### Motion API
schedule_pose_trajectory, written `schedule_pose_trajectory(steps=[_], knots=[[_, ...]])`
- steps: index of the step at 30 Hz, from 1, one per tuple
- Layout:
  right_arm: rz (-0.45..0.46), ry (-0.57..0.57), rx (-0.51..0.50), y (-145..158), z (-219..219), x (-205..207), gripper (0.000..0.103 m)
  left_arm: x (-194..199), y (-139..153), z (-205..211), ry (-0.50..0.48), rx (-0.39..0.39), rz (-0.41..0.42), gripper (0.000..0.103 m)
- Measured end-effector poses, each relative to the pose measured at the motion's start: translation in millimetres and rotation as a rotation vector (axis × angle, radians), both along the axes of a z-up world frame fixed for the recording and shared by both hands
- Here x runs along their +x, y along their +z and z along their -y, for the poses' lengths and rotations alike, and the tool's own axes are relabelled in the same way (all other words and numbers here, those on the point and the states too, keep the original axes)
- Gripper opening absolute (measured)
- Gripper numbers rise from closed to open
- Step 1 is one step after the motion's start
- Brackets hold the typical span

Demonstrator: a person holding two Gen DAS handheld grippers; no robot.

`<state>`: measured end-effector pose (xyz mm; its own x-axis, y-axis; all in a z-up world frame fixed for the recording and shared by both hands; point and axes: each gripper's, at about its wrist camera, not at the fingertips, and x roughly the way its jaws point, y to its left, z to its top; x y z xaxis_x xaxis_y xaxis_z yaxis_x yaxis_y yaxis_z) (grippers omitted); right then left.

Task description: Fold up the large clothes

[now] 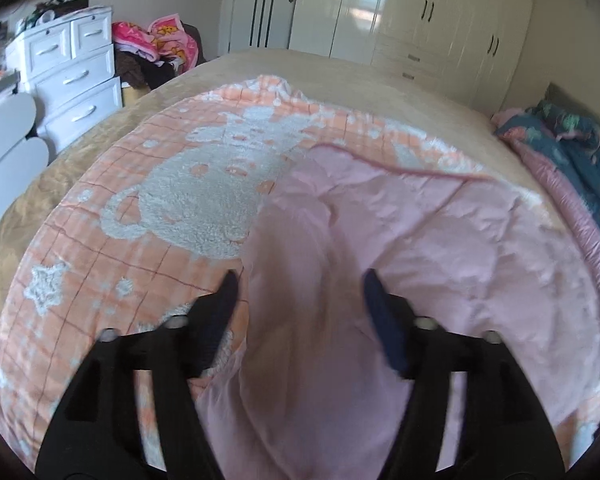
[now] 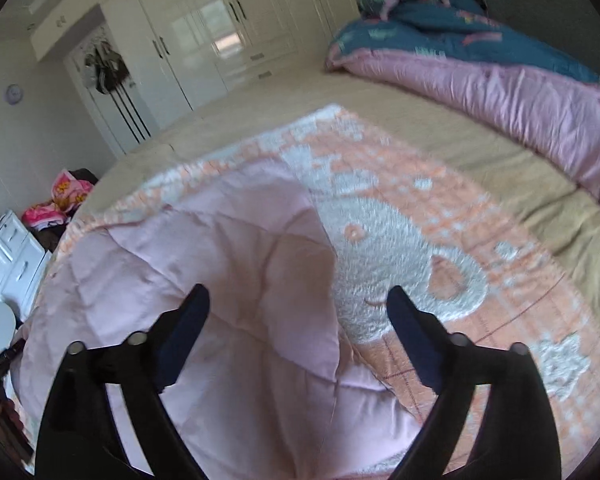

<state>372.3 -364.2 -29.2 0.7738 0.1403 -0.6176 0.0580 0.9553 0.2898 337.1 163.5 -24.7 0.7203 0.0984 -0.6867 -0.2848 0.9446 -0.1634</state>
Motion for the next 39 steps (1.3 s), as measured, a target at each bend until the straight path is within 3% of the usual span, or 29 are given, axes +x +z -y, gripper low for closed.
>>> schedule_pose_trajectory(steps=[2, 5, 16, 20, 30, 35, 37, 39], knots=[[0.036, 0.001, -0.018, 10, -2, -8, 0.096, -10, 12, 1, 0.009, 0.008, 0.026, 0.082], [0.095, 0.018, 0.002, 25, -4, -21, 0.097, -20, 23, 5, 0.014, 0.009, 0.046, 0.093], [0.175, 0.014, 0.057, 47, -4, -56, 0.099, -51, 35, 27, -0.004, 0.024, 0.060, 0.094], [0.160, 0.016, 0.074, 42, -7, -65, 0.099, -59, 31, 36, -0.015, 0.049, 0.046, 0.094], [0.093, -0.027, 0.073, 17, -12, -83, 0.099, -79, 2, 53, -0.034, 0.027, -0.019, 0.094], [0.044, -0.059, 0.114, 2, -8, -93, 0.099, -87, -15, 60, -0.038, -0.011, -0.058, 0.094], [0.022, -0.065, 0.131, -5, -7, -96, 0.099, -90, -24, 59, -0.054, -0.084, -0.068, 0.094], [-0.003, -0.071, 0.144, -13, -7, -99, 0.099, -88, -38, 57, -0.080, -0.208, -0.085, 0.094]])
